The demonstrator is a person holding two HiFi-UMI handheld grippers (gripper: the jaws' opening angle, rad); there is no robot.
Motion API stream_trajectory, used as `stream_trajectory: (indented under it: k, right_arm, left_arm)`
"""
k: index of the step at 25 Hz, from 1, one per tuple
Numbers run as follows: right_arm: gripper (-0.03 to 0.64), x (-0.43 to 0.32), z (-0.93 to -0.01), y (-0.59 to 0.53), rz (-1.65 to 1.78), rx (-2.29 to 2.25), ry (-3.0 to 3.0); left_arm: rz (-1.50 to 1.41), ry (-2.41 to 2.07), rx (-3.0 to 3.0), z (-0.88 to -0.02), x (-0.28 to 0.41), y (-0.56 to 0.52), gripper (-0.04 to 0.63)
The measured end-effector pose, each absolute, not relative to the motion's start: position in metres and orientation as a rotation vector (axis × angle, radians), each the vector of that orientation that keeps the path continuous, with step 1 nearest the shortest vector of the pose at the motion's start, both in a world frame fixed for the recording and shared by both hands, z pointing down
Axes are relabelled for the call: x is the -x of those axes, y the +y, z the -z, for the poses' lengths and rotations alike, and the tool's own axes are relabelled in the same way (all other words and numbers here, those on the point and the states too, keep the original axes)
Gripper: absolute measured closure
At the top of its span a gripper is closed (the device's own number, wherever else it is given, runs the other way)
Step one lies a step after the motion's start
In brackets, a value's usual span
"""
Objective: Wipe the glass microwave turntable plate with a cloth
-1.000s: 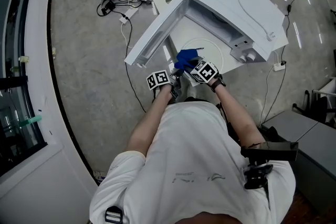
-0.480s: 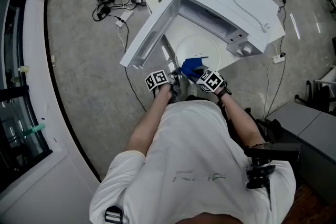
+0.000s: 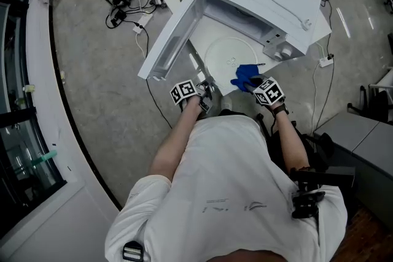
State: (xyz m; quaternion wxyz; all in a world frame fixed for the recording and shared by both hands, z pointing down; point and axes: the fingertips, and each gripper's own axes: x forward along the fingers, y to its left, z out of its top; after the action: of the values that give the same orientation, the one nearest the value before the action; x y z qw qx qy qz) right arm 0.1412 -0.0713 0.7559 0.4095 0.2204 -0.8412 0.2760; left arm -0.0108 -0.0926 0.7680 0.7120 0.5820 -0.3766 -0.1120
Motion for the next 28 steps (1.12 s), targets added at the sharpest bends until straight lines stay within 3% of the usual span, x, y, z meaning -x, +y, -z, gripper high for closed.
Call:
stream_trajectory:
  k: [9,28]
  right_arm:
    - [0.546,-0.180,-0.763,-0.113,-0.716,-0.816,-1.994]
    - [0.546,-0.159,-0.726,-0.129,-0.655,-1.036,-2.138]
  left_arm:
    - [0.219,-0.817,-1.320,-0.764,0.008,-0.094,0.568]
    - [0.254,-0.844,-1.322,-0.768,0.024,-0.092,0.568]
